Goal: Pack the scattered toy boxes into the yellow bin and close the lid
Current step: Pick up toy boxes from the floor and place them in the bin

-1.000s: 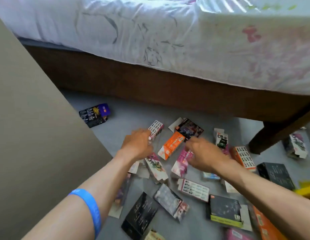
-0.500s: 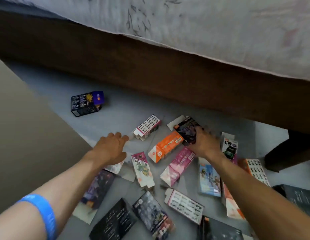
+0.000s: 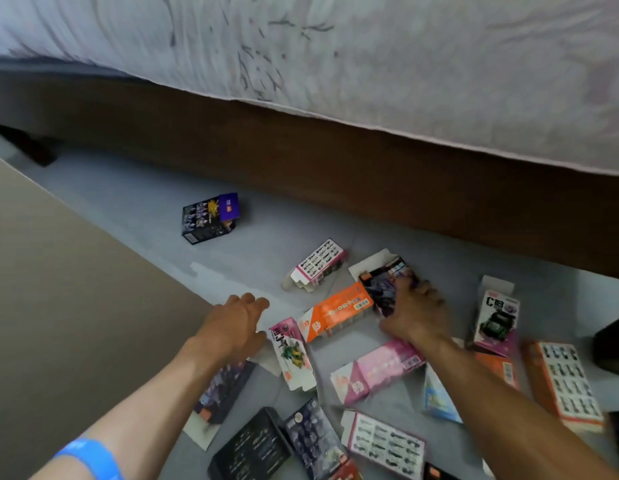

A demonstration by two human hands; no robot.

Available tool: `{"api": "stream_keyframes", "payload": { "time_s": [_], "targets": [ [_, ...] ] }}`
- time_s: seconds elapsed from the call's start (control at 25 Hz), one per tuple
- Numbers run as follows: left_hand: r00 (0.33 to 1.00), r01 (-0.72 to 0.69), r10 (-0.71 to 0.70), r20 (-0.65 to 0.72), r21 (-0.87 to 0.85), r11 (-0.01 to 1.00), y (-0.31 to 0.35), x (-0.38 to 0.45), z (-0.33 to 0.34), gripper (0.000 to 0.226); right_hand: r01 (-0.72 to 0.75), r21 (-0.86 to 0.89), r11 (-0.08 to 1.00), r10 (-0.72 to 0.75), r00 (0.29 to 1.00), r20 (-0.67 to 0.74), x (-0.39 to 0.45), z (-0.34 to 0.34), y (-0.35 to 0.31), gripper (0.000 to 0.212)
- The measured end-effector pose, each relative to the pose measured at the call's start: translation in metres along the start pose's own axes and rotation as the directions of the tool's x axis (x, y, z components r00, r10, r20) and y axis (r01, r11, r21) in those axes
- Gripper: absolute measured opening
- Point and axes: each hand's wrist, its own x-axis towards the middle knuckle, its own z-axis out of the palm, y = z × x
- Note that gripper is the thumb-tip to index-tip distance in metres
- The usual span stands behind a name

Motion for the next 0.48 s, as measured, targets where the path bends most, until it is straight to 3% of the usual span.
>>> {"api": "stream_keyframes", "payload": {
  "time_s": [0.12, 0.2, 0.36, 0.48],
  "targets": [
    [0.994, 0.048, -0.055, -0.097, -0.075, 0.996, -0.011, 0.016, 0.0, 0.054, 0.07, 0.146, 0.987, -0.05, 0.99, -0.131, -0.029, -0.021, -0.007, 0.094],
    [0.981, 0.088, -0.112, -0.155, -0.154, 0.984, -0.023, 0.023, -0.003, 0.053, 0.169, 0.155, 0.973, -0.123, 0.955, -0.268, -0.057, -0.04, -0.008, 0.093],
    [0.965, 0.129, -0.193, -0.178, -0.317, 0.94, -0.038, 0.038, -0.011, 0.055, 0.418, 0.012, 0.908, -0.355, 0.786, -0.506, -0.089, -0.07, -0.036, 0.086],
    [0.952, 0.147, -0.249, -0.181, -0.445, 0.883, -0.039, 0.052, -0.007, 0.053, 0.467, 0.05, 0.883, -0.43, 0.846, -0.314, -0.062, -0.065, -0.076, 0.087]
  ]
}}
